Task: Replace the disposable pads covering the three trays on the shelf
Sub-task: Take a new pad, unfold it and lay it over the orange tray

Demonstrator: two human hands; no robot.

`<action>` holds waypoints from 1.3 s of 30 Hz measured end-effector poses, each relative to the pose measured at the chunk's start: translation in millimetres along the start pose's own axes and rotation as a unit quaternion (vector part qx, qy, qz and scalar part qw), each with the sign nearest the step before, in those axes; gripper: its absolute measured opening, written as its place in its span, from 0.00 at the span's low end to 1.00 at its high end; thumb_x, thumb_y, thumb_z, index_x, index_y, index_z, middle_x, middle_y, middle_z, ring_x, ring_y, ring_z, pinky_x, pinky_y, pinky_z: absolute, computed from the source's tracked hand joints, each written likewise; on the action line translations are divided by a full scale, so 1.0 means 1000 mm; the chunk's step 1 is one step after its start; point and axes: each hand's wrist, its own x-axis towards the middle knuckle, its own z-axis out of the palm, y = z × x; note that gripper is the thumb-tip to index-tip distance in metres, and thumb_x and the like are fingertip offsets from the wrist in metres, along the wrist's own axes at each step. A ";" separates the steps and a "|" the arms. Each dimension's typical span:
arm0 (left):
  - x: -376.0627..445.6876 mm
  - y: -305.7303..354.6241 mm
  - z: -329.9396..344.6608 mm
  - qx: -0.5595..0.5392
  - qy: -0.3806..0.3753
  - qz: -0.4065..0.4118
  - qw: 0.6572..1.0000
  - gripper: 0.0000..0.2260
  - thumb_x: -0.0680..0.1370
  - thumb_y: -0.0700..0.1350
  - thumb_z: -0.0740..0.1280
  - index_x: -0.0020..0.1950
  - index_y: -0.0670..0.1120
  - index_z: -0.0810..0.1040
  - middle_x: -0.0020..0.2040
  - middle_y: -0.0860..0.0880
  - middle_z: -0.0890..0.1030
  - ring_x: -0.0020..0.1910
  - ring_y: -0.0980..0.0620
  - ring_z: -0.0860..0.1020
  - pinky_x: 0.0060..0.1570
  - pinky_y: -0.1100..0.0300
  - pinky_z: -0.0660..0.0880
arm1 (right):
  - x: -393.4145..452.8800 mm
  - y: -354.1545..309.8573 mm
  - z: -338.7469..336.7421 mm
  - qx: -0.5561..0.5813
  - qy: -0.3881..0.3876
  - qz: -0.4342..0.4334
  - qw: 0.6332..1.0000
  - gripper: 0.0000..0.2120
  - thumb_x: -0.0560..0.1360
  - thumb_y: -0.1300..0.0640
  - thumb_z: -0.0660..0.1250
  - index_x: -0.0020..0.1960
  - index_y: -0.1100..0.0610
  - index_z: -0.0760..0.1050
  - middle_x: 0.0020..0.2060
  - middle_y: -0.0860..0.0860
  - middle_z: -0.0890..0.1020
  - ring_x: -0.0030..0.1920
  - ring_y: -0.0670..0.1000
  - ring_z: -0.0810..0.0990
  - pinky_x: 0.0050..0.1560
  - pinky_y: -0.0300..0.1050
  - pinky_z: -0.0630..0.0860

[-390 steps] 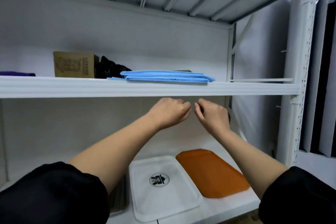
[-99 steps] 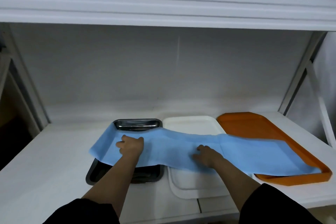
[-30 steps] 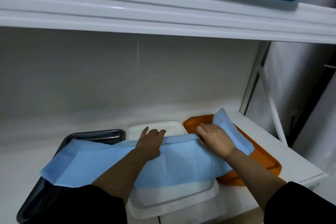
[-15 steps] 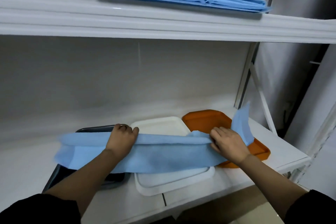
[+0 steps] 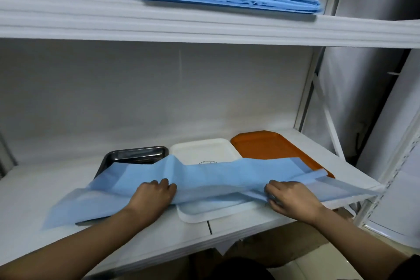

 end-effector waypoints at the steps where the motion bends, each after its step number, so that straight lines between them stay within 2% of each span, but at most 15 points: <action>1: -0.007 0.005 0.001 0.004 -0.006 0.007 1.000 0.22 0.37 0.35 0.76 0.27 0.44 0.74 0.24 0.47 0.70 0.14 0.49 0.65 0.28 0.68 0.43 | -0.004 -0.003 0.000 0.006 -0.009 -0.012 1.000 0.04 0.70 0.51 0.59 0.41 0.50 0.70 0.32 0.46 0.75 0.25 0.46 0.72 0.22 0.39 0.63; 4: -0.027 0.016 0.010 0.000 -0.016 0.034 0.999 0.27 0.41 0.36 0.77 0.35 0.45 0.72 0.27 0.47 0.72 0.15 0.49 0.67 0.23 0.66 0.50 | -0.018 -0.010 0.006 0.025 -0.058 -0.035 0.997 0.06 0.65 0.50 0.60 0.39 0.47 0.64 0.29 0.44 0.72 0.24 0.45 0.70 0.23 0.37 0.59; 7: -0.046 0.029 0.026 -0.040 -0.033 0.047 0.998 0.36 0.40 0.40 0.78 0.43 0.47 0.66 0.28 0.49 0.73 0.15 0.50 0.69 0.21 0.65 0.51 | -0.031 -0.018 0.014 0.050 -0.147 -0.033 0.987 0.06 0.65 0.50 0.62 0.39 0.48 0.65 0.28 0.45 0.74 0.26 0.46 0.71 0.25 0.40 0.67; 10: -0.058 0.040 0.033 -0.053 -0.068 0.050 0.995 0.38 0.39 0.44 0.78 0.44 0.47 0.65 0.27 0.49 0.73 0.14 0.51 0.69 0.18 0.67 0.52 | -0.030 -0.030 0.016 0.085 -0.288 0.001 0.954 0.04 0.71 0.52 0.60 0.44 0.51 0.69 0.40 0.51 0.79 0.38 0.54 0.77 0.38 0.48 0.71; 15: -0.063 0.048 0.046 -0.050 -0.176 0.058 0.982 0.36 0.41 0.50 0.76 0.47 0.48 0.68 0.28 0.51 0.76 0.16 0.53 0.71 0.19 0.64 0.52 | -0.021 -0.041 0.013 0.091 -0.399 0.017 0.912 0.08 0.71 0.52 0.63 0.48 0.52 0.72 0.49 0.54 0.79 0.49 0.57 0.77 0.37 0.45 0.61; 17: -0.065 0.050 0.039 -0.064 -0.213 0.078 0.972 0.29 0.60 0.50 0.74 0.58 0.45 0.71 0.44 0.48 0.80 0.33 0.48 0.81 0.26 0.59 0.66 | -0.019 -0.043 0.012 0.120 -0.407 0.037 0.905 0.10 0.70 0.46 0.65 0.47 0.51 0.72 0.48 0.52 0.79 0.47 0.54 0.76 0.39 0.45 0.64; 19: -0.061 0.050 0.036 -0.093 -0.245 0.071 0.962 0.22 0.75 0.50 0.64 0.67 0.45 0.67 0.59 0.44 0.74 0.52 0.40 0.78 0.40 0.54 0.65 | -0.015 -0.043 0.011 0.150 -0.403 0.071 0.900 0.16 0.69 0.36 0.64 0.43 0.48 0.70 0.42 0.47 0.77 0.43 0.50 0.73 0.40 0.44 0.65; 20: -0.057 0.049 0.031 -0.123 -0.284 0.068 0.949 0.21 0.76 0.53 0.62 0.66 0.45 0.67 0.61 0.44 0.73 0.56 0.40 0.76 0.43 0.54 0.64 | -0.011 -0.044 0.011 0.164 -0.408 0.087 0.894 0.18 0.69 0.33 0.62 0.41 0.48 0.69 0.39 0.45 0.76 0.41 0.49 0.73 0.40 0.45 0.66; 23: -0.041 0.046 0.014 -0.200 -0.289 0.037 0.935 0.17 0.78 0.61 0.59 0.57 0.49 0.72 0.58 0.48 0.76 0.56 0.45 0.76 0.48 0.56 0.67 | 0.004 -0.044 0.010 0.188 -0.394 0.128 0.890 0.19 0.73 0.33 0.58 0.36 0.47 0.66 0.34 0.43 0.73 0.39 0.48 0.72 0.37 0.43 0.65; 29: 0.025 0.016 0.022 -0.225 -0.226 -0.055 0.946 0.11 0.81 0.50 0.54 0.40 0.51 0.68 0.43 0.53 0.73 0.46 0.51 0.72 0.36 0.60 0.65 | 0.062 -0.031 0.042 0.183 -0.284 0.195 0.921 0.11 0.77 0.53 0.57 0.36 0.53 0.67 0.39 0.51 0.78 0.37 0.49 0.69 0.32 0.43 0.60; 31: 0.046 0.008 0.036 -0.226 -0.231 -0.076 0.943 0.08 0.81 0.49 0.56 0.51 0.52 0.74 0.53 0.51 0.76 0.54 0.49 0.75 0.47 0.58 0.71 | 0.081 -0.030 0.056 0.161 -0.270 0.205 0.927 0.10 0.77 0.55 0.56 0.40 0.53 0.72 0.44 0.51 0.79 0.43 0.50 0.73 0.34 0.43 0.64; 32: 0.054 0.005 0.042 -0.219 -0.243 -0.082 0.941 0.12 0.80 0.49 0.58 0.61 0.51 0.73 0.61 0.50 0.74 0.60 0.48 0.73 0.54 0.57 0.70 | 0.089 -0.032 0.064 0.149 -0.277 0.199 0.928 0.09 0.78 0.55 0.57 0.48 0.53 0.76 0.51 0.51 0.79 0.49 0.52 0.75 0.40 0.44 0.69; 34: 0.065 0.004 0.054 -0.198 -0.271 -0.091 0.938 0.21 0.80 0.50 0.59 0.73 0.49 0.64 0.71 0.48 0.66 0.68 0.47 0.67 0.63 0.54 0.66 | 0.100 -0.034 0.080 0.119 -0.319 0.176 0.924 0.17 0.78 0.55 0.58 0.66 0.53 0.71 0.62 0.52 0.73 0.62 0.54 0.71 0.54 0.46 0.69; 36: 0.071 0.007 0.066 -0.180 -0.286 -0.085 0.937 0.26 0.80 0.53 0.60 0.76 0.48 0.58 0.74 0.48 0.61 0.71 0.47 0.63 0.66 0.53 0.63 | 0.106 -0.037 0.092 0.105 -0.345 0.172 0.917 0.23 0.78 0.54 0.59 0.72 0.53 0.63 0.67 0.53 0.69 0.66 0.55 0.68 0.61 0.48 0.66; 39: 0.076 0.010 0.077 -0.152 -0.292 -0.055 0.943 0.29 0.79 0.54 0.61 0.76 0.48 0.56 0.75 0.47 0.61 0.72 0.46 0.62 0.68 0.52 0.60 | 0.111 -0.038 0.107 0.108 -0.351 0.182 0.912 0.26 0.76 0.54 0.61 0.73 0.53 0.61 0.66 0.53 0.70 0.64 0.55 0.70 0.61 0.49 0.65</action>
